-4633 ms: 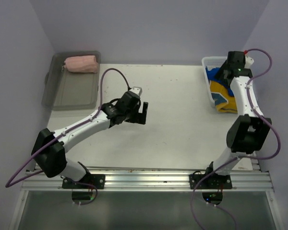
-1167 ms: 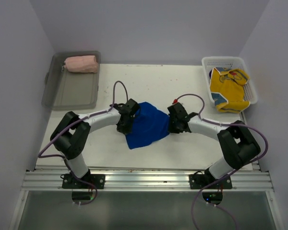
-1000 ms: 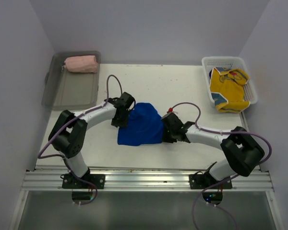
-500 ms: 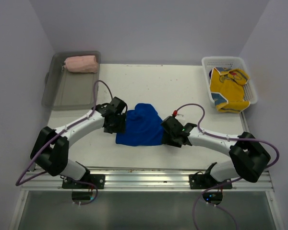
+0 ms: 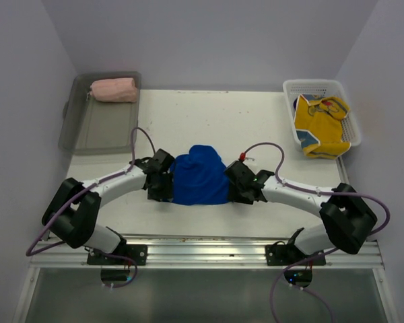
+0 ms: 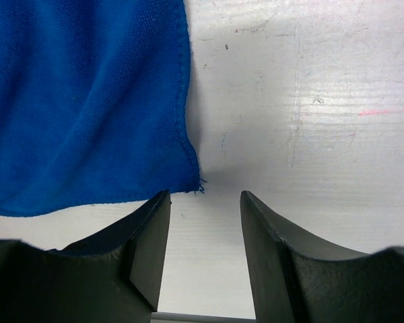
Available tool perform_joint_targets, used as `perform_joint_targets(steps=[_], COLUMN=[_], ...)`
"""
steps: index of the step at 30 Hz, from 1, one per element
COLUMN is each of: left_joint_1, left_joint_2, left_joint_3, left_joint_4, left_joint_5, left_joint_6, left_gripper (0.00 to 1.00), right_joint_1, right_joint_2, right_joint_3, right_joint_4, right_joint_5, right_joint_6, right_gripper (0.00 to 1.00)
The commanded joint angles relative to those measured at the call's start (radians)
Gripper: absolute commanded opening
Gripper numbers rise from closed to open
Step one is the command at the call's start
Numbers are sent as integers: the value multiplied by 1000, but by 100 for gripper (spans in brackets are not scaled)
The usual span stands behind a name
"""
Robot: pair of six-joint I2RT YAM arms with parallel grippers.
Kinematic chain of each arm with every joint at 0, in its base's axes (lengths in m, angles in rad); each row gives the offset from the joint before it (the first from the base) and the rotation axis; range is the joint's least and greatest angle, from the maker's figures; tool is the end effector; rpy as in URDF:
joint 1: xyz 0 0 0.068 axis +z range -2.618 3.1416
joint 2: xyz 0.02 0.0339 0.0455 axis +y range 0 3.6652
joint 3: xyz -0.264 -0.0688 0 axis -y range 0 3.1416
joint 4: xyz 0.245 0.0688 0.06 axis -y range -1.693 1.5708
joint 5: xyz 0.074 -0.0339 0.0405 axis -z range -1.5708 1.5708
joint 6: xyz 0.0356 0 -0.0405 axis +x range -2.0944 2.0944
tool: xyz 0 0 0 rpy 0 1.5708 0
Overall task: Roll the towels
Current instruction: Flatten the towel
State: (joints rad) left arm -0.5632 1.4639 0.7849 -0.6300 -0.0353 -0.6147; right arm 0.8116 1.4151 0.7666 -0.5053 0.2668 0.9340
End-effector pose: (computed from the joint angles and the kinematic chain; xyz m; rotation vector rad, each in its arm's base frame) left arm 0.2108 -0.1316 0.1630 -0.0814 2.8985 -0.1695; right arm 0.1820 0.1781 0.1751 0.2386 2.6559 0.2022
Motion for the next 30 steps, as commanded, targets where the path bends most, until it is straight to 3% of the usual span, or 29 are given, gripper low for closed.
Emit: perform_joint_targets(steps=[1, 4, 11, 18, 21, 23, 26, 30], left_joint_1=[2, 3, 3, 3, 3, 3, 2, 3], left_joint_2=[22, 53, 73, 52, 36, 33, 39, 42], left_joint_3=[-16, -24, 0, 7, 10, 10, 11, 22], left_joint_4=[81, 102, 95, 73, 67, 67, 69, 66], left_joint_5=[11, 12, 8, -12, -26, -29, -25, -21], left_joint_6=[-23, -20, -11, -7, -7, -5, -5, -2], left_gripper=[48, 38, 0, 0, 0, 0, 0, 0], right_joint_1=[3, 4, 3, 3, 3, 3, 3, 3], right_joint_2=[25, 51, 105, 117, 84, 74, 84, 116], right_joint_3=[13, 7, -7, -1, -15, -20, -12, -9], right_joint_4=[11, 34, 99, 132, 165, 168, 163, 163], right_joint_5=[-14, -26, -51, -29, -51, -43, -41, -64], right_joint_6=[-17, -11, 18, 22, 9, -1, -14, 2], right_gripper=[49, 47, 38, 35, 50, 53, 53, 42])
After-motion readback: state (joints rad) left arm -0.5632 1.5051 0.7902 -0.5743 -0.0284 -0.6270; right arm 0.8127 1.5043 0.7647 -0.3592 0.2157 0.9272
